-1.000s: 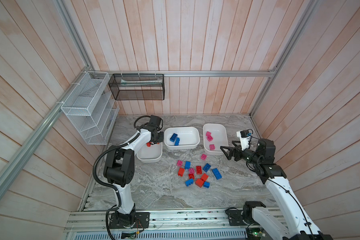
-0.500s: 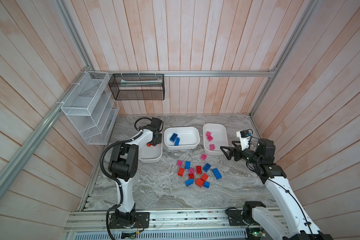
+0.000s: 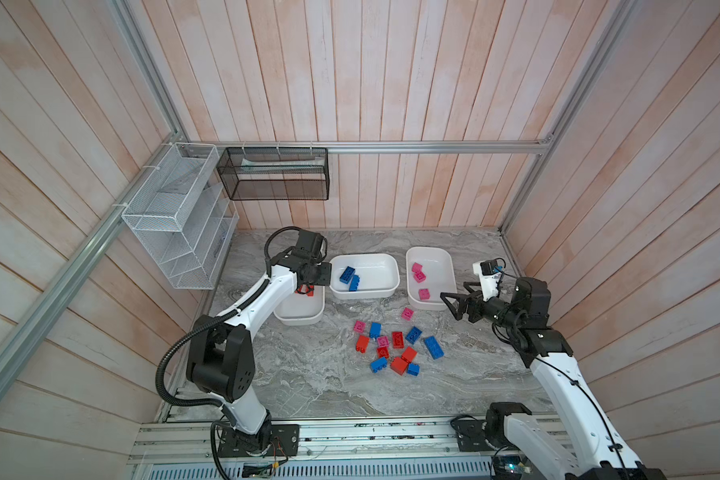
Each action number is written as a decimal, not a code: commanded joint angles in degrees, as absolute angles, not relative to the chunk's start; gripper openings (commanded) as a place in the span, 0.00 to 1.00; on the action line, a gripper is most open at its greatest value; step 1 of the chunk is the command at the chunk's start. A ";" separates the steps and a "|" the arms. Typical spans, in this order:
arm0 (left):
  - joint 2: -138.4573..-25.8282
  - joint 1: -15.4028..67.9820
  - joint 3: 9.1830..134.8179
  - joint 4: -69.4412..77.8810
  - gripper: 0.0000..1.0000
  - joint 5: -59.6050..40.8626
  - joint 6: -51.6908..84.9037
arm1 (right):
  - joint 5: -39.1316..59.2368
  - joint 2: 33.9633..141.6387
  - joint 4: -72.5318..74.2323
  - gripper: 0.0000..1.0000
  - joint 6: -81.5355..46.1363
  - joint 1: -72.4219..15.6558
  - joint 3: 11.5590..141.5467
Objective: Sort the legos into containers by color
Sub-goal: 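Return the left gripper to the pile and grasp a pink 2x2 brick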
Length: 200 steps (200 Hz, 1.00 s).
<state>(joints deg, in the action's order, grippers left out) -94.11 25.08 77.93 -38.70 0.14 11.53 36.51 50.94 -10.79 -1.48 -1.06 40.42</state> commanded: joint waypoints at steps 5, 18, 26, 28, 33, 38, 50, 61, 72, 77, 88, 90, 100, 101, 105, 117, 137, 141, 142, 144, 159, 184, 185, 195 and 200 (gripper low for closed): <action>-93.13 29.14 73.79 -41.40 0.60 -3.03 14.78 | 36.56 50.48 -11.82 0.98 -1.14 -1.01 41.00; -93.05 31.78 73.10 -40.90 0.60 -2.82 16.34 | 36.47 50.45 -12.00 0.98 -1.09 -0.99 40.92; -93.23 33.38 72.23 -39.93 0.61 -2.94 16.78 | 36.55 50.41 -12.04 0.98 -1.07 -1.01 40.96; -93.29 33.75 72.04 -39.67 0.61 -2.98 16.87 | 36.60 50.44 -12.11 0.98 -1.10 -1.00 40.98; -93.65 34.37 71.39 -38.87 0.61 -3.06 17.27 | 36.61 50.43 -12.17 0.98 -1.07 -0.95 41.00; -94.19 34.99 70.85 -38.28 0.61 -3.28 17.49 | 36.62 50.40 -12.15 0.98 -1.00 -1.01 40.89; -96.15 35.87 70.54 -37.92 0.61 -3.66 17.73 | 36.57 50.36 -12.17 0.98 -1.00 -1.05 40.87; -97.79 36.83 70.54 -37.18 0.61 -3.26 17.64 | 36.57 50.17 -12.41 0.98 -0.79 -0.97 40.84; -99.05 37.40 69.89 -35.30 0.64 -4.08 17.72 | 36.48 49.94 -12.53 0.98 -0.70 -1.05 40.70; -99.55 37.52 69.54 -34.35 0.64 -4.85 17.81 | 36.41 49.81 -12.57 0.98 -0.66 -0.97 40.67; -100.92 37.86 69.30 -33.42 0.64 -4.33 17.92 | 36.29 49.54 -12.67 0.98 -0.62 -1.01 40.44; -101.19 37.87 69.33 -33.40 0.65 -4.03 17.99 | 36.25 49.54 -12.70 0.98 -0.66 -1.04 40.43; -102.66 38.02 69.42 -33.20 0.65 -3.04 17.85 | 36.13 49.32 -12.68 0.98 -0.62 -1.00 40.20; -102.79 38.04 69.43 -33.21 0.65 -2.97 17.80 | 36.13 49.31 -12.67 0.98 -0.62 -0.98 40.18; -103.55 38.08 69.64 -33.24 0.65 -2.69 17.80 | 36.08 49.31 -12.66 0.98 -0.65 -0.97 40.17; -105.08 38.57 69.78 -33.15 0.65 -2.05 17.46 | 36.04 49.18 -12.90 0.98 -0.56 -0.97 40.15; -106.69 39.41 70.17 -33.05 0.65 -0.84 17.12 | 35.77 49.22 -13.00 0.98 -0.38 -0.99 40.12; -106.91 39.50 70.12 -32.96 0.65 -0.65 17.12 | 35.76 49.20 -12.99 0.98 -0.41 -0.97 40.09; -106.94 39.53 70.13 -32.87 0.65 -0.63 17.13 | 35.76 49.21 -13.00 0.98 -0.42 -1.01 40.08; -107.00 39.54 70.07 -32.87 0.65 -0.51 17.14 | 35.73 49.26 -12.94 0.98 -0.39 -1.00 40.12; -107.64 39.72 69.74 -32.78 0.64 -0.26 17.20 | 35.68 49.14 -12.66 0.98 -0.59 -0.99 39.95; -109.14 40.48 69.85 -32.42 0.63 0.39 16.79 | 35.68 49.31 -12.57 0.98 -0.57 -0.98 39.81; -109.24 40.50 69.86 -32.43 0.63 0.46 16.74 | 35.68 49.31 -12.57 0.98 -0.59 -0.97 39.81; -109.89 40.60 70.04 -32.52 0.60 1.38 16.70 | 35.70 49.21 -12.67 0.98 -0.54 -1.01 39.91; -110.08 40.61 70.16 -32.68 0.59 1.72 16.61 | 35.68 49.13 -12.72 0.98 -0.53 -0.97 39.92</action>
<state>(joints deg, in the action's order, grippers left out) -108.07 40.21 70.15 -33.36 -0.91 17.12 36.05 49.80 -12.01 -1.28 -1.06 40.40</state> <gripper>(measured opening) 0.612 0.980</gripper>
